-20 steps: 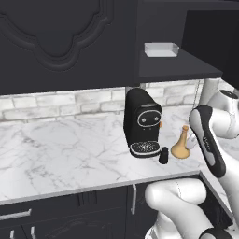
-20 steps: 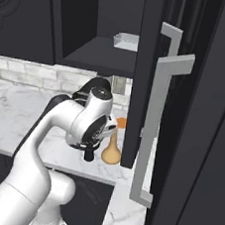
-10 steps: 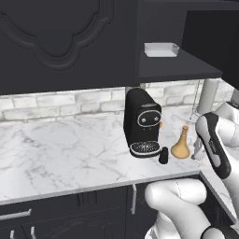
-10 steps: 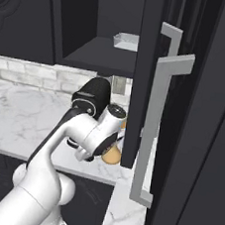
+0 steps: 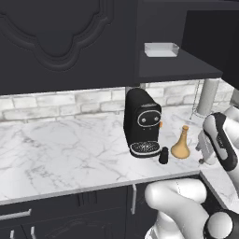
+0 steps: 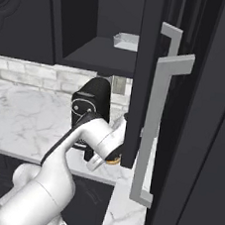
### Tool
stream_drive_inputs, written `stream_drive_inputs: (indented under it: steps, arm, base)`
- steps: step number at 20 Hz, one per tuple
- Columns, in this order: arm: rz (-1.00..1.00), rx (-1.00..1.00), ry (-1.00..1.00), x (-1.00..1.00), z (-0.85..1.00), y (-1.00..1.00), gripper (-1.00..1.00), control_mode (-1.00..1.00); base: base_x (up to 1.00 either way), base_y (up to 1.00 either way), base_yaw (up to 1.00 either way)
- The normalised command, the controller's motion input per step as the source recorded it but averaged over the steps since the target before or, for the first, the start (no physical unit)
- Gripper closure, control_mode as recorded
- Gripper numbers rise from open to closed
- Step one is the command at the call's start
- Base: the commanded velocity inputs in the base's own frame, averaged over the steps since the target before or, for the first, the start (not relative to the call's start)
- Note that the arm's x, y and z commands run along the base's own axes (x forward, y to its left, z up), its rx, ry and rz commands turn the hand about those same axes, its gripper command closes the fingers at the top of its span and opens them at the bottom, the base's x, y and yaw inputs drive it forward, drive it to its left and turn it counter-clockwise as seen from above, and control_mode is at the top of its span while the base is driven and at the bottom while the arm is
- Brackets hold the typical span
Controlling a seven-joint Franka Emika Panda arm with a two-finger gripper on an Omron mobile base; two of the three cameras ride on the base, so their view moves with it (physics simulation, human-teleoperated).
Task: Pick the oil and vinegar bottle and shaker from the counter and place them in the cabinet.
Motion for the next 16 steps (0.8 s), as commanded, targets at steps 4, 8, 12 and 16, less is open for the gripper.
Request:
stream_drive_inputs:
  steps: [4, 8, 12, 16]
  arm:
    - [0.16, 0.06, 0.0, 0.08, -0.09, -0.24, -1.0, -1.0]
    - [0.17, 0.1, 0.0, 0.03, -0.02, -0.29, -1.0, -1.0]
    - [0.08, 0.09, 0.0, 0.17, 0.0, -0.18, -1.0, -1.0]
    - [0.0, 0.08, 0.0, 0.35, 0.0, -0.14, -1.0, -1.0]
  base:
    - [0.0, 0.0, 0.0]
    - [0.0, 0.0, 0.0]
    - [0.0, 0.0, 0.0]
    - [0.0, 0.0, 0.0]
